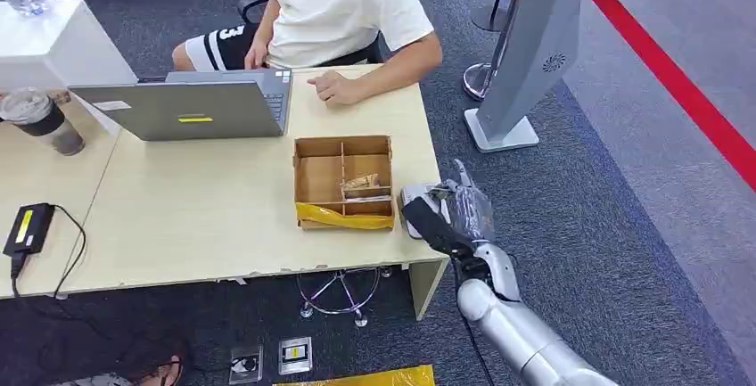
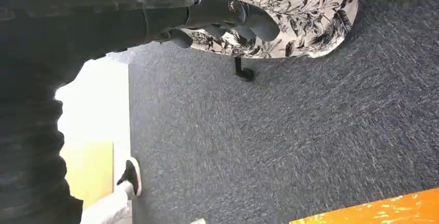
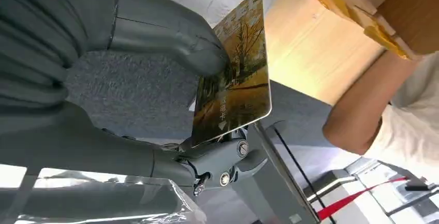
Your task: Pass the card to the sensor for recognition and then transmit it.
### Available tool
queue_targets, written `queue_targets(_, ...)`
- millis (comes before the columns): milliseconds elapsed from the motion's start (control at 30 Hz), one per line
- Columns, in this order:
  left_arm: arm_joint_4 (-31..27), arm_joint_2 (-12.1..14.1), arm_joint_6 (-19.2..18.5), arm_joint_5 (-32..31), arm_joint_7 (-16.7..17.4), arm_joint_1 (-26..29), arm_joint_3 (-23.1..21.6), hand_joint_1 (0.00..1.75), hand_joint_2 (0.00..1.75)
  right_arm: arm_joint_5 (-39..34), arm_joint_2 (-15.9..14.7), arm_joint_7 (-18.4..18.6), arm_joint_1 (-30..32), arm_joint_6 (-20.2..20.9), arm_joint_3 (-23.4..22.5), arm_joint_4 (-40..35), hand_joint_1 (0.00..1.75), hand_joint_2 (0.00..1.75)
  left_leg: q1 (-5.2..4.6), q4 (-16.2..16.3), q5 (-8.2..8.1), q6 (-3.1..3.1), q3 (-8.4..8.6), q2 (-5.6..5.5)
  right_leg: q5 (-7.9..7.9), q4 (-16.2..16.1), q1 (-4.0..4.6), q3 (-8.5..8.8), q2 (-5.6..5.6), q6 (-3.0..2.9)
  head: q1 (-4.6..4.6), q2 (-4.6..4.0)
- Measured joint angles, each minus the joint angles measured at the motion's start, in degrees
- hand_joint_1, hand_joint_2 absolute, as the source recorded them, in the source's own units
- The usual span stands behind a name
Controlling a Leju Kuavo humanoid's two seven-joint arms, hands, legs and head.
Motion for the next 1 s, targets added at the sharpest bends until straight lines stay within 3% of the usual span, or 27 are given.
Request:
queue_targets(267,0.0,-0.1,0.3,0.0,0.0,0.0,0.0,0.00,1.75,-0.3,1.1,-0.2,-1.1,-0.1,0.5,1.1,1.75,1.75,0.00,0.0,0.00,0.00,0.00,0.00,0.00,0.0,0.00,0.00,0.00,0.00,0.00,0.00)
queue_targets(467,0.0,-0.1,0.3,0.0,0.1,0.0,0.0,0.00,1.75,-3.8,1.8,-1.6,-2.5,0.3,0.5,5.0,1.75,1.75,0.00,0.0,0.00,0.00,0.00,0.00,0.00,0.0,0.00,0.00,0.00,0.00,0.00,0.00)
queue_targets(1000,0.0,0.0,0.1,-0.5,0.2,0.0,0.0,0.00,1.75,-6.2,2.6,-1.1,-4.5,0.5,0.5,13.9,1.75,1.75,0.00,0.0,0.00,0.00,0.00,-0.01,0.00,0.0,0.00,0.00,0.00,0.00,0.00,0.00)
